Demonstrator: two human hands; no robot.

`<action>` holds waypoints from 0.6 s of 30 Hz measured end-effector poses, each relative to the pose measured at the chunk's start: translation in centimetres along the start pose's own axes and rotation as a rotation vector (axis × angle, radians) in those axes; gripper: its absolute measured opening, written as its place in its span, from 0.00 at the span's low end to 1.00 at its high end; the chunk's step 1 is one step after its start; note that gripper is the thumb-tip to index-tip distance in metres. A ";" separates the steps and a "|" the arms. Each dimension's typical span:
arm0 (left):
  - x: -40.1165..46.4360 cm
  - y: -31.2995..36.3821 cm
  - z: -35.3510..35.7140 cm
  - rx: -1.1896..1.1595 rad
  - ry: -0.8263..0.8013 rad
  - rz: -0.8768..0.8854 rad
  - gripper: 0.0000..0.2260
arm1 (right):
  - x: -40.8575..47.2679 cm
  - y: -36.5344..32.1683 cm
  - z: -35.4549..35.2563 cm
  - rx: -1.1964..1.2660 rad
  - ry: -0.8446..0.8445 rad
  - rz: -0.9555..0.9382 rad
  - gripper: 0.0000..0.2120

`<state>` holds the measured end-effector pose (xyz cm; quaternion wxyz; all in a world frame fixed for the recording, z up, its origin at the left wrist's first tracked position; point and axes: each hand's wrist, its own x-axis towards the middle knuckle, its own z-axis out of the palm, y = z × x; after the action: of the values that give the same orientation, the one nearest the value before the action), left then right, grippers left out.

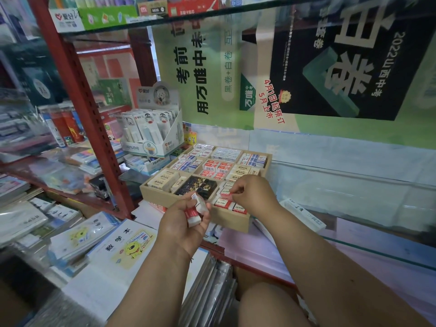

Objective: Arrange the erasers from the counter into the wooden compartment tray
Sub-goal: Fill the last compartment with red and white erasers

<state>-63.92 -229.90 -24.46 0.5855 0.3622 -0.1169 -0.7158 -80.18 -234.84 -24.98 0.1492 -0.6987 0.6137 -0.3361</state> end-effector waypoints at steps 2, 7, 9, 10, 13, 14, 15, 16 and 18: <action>0.1 0.1 -0.2 0.016 0.006 0.023 0.10 | 0.2 0.2 0.3 -0.009 -0.004 0.007 0.05; 0.4 -0.1 -0.3 0.010 0.027 0.035 0.06 | 0.7 0.5 1.2 -0.056 0.029 -0.007 0.04; 0.3 -0.2 -0.3 0.015 0.028 0.029 0.06 | 0.7 0.6 1.2 -0.070 0.014 -0.009 0.04; 0.3 -0.3 -0.4 0.025 0.029 0.031 0.06 | 0.7 0.6 1.1 -0.072 0.013 -0.015 0.05; 0.2 -0.5 -0.5 0.103 0.011 0.063 0.11 | 0.2 0.0 0.5 0.070 0.068 -0.028 0.08; 0.3 -0.5 -0.5 0.135 0.013 0.085 0.14 | -0.3 -0.5 0.1 0.179 0.066 -0.034 0.09; 0.3 -0.6 -0.5 0.159 0.016 0.108 0.17 | -0.9 -1.0 -0.3 0.296 0.033 -0.048 0.11; 0.4 -0.6 -0.4 0.172 0.018 0.130 0.19 | -1.6 -1.6 -0.6 0.397 -0.025 -0.066 0.13; 0.4 -0.9 -0.1 0.178 0.015 0.161 0.18 | -2.8 -2.3 -0.6 0.478 -0.133 -0.097 0.17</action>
<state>-64.60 -229.97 -25.19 0.6074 0.4077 -0.2044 -0.6504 -78.86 -231.52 -23.89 0.3337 -0.6928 0.4714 -0.4317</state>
